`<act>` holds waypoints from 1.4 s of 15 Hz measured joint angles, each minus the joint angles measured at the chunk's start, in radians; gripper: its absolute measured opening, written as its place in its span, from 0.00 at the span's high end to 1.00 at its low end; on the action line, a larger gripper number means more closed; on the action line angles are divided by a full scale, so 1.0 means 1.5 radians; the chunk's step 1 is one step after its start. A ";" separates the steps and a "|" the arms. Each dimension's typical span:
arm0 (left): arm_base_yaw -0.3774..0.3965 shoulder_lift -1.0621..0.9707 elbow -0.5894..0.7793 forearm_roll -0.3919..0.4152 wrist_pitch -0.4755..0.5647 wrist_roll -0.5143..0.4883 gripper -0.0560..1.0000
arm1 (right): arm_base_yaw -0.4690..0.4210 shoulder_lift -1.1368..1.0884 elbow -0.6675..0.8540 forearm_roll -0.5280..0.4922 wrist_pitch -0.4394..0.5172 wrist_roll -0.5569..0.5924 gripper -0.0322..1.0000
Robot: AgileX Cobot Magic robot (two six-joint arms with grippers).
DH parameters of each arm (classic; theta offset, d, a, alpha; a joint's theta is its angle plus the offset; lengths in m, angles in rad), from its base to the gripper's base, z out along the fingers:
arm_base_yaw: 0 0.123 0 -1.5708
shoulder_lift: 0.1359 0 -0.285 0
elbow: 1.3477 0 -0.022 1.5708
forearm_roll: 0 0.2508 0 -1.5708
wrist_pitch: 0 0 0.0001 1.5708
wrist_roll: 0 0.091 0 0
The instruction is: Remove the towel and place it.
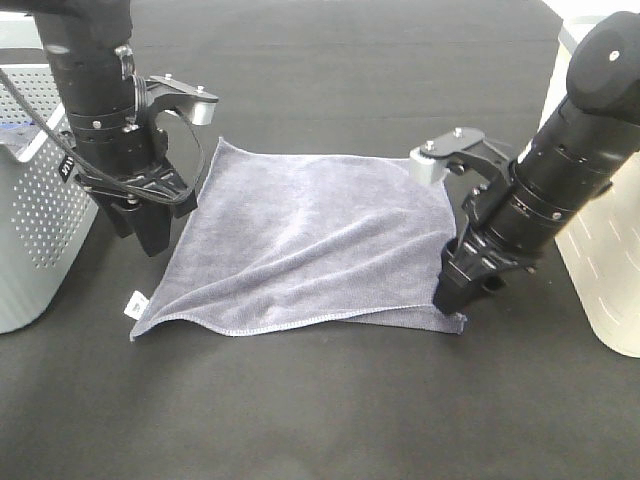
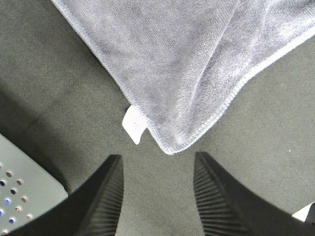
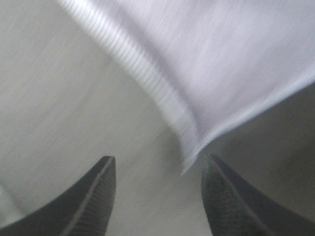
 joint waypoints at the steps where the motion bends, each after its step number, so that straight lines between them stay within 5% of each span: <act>1: 0.002 0.000 0.000 0.000 0.000 0.000 0.54 | 0.000 0.000 0.000 0.001 -0.021 -0.013 0.46; 7: 0.002 0.000 0.000 0.000 0.000 0.001 0.54 | 0.000 0.056 0.008 0.050 -0.032 -0.089 0.47; 14: 0.002 0.000 0.000 0.000 0.000 0.003 0.54 | 0.000 0.095 0.008 0.053 -0.042 -0.093 0.56; 19: 0.002 0.000 0.000 0.000 0.000 0.003 0.54 | 0.000 0.095 0.008 0.053 0.023 -0.093 0.89; 21: 0.002 0.000 0.000 0.000 0.000 0.003 0.54 | 0.000 0.094 0.008 0.051 0.055 -0.087 0.94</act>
